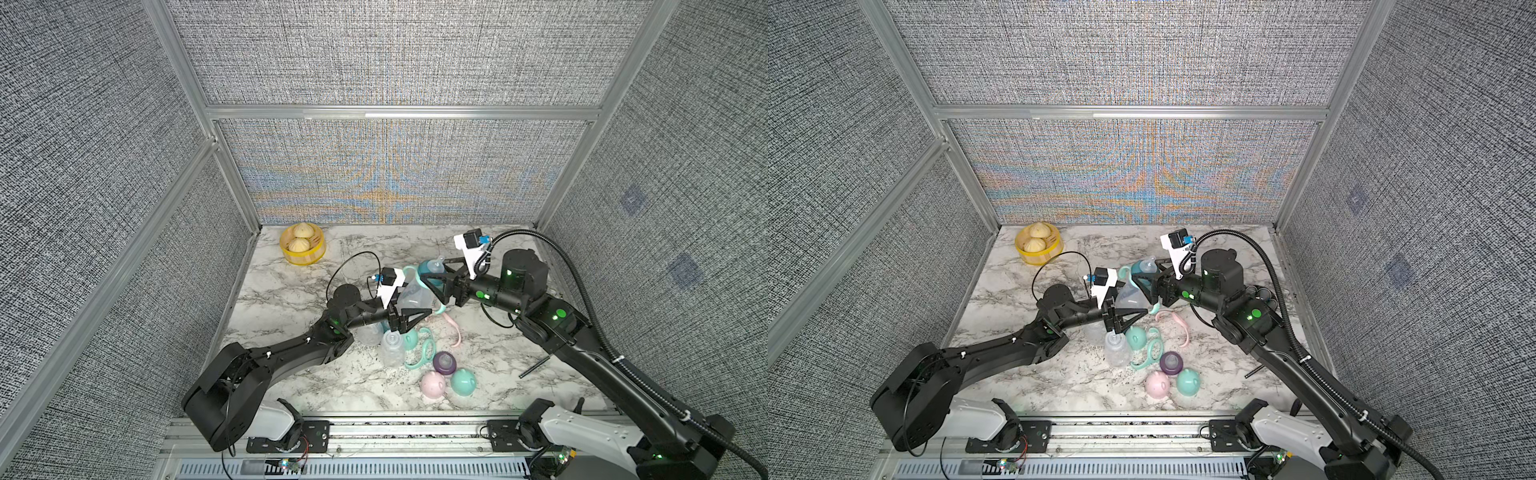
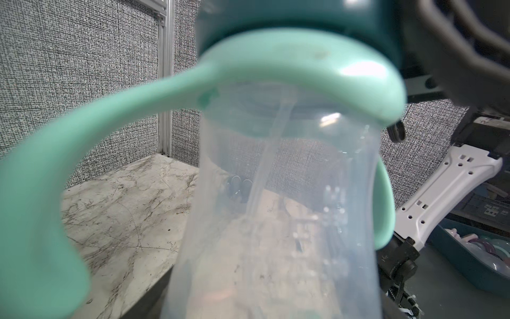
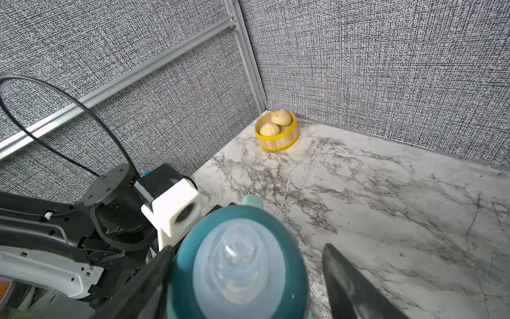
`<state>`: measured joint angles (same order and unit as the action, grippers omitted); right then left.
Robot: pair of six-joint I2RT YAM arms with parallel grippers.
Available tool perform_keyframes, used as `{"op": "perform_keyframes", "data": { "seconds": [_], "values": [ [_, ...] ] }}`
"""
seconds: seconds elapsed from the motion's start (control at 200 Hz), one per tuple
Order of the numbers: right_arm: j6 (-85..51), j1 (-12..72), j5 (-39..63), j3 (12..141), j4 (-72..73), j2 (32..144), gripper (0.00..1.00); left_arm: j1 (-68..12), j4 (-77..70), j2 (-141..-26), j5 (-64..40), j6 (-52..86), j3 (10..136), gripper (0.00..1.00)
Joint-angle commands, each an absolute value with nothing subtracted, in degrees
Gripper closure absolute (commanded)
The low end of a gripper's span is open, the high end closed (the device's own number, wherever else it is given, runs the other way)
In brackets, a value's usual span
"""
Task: Assemble the baby bottles
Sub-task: Screw the nipple onto the baby bottle.
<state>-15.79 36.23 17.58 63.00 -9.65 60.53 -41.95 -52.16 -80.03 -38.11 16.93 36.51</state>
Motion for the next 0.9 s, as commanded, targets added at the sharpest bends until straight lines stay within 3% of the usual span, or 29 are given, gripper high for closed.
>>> {"op": "perform_keyframes", "data": {
  "seconds": [0.0,0.505,0.636,0.896],
  "values": [
    [-16.6,36.2,18.3,62.6,-6.3,60.6,0.17,-42.0,-55.7,-80.3,-38.9,17.1,36.6,1.00],
    [-17.2,36.5,16.7,62.7,-7.7,61.3,0.42,-41.9,-52.3,-79.7,-35.9,14.3,37.6,1.00],
    [-17.1,38.9,10.5,63.2,-9.6,61.0,0.48,-42.7,-49.0,-77.8,-28.3,11.0,37.2,1.00],
    [-23.1,48.0,-9.4,66.0,-12.3,64.0,0.52,-50.1,-43.5,-73.0,-0.1,0.0,36.3,1.00]
  ]
}}
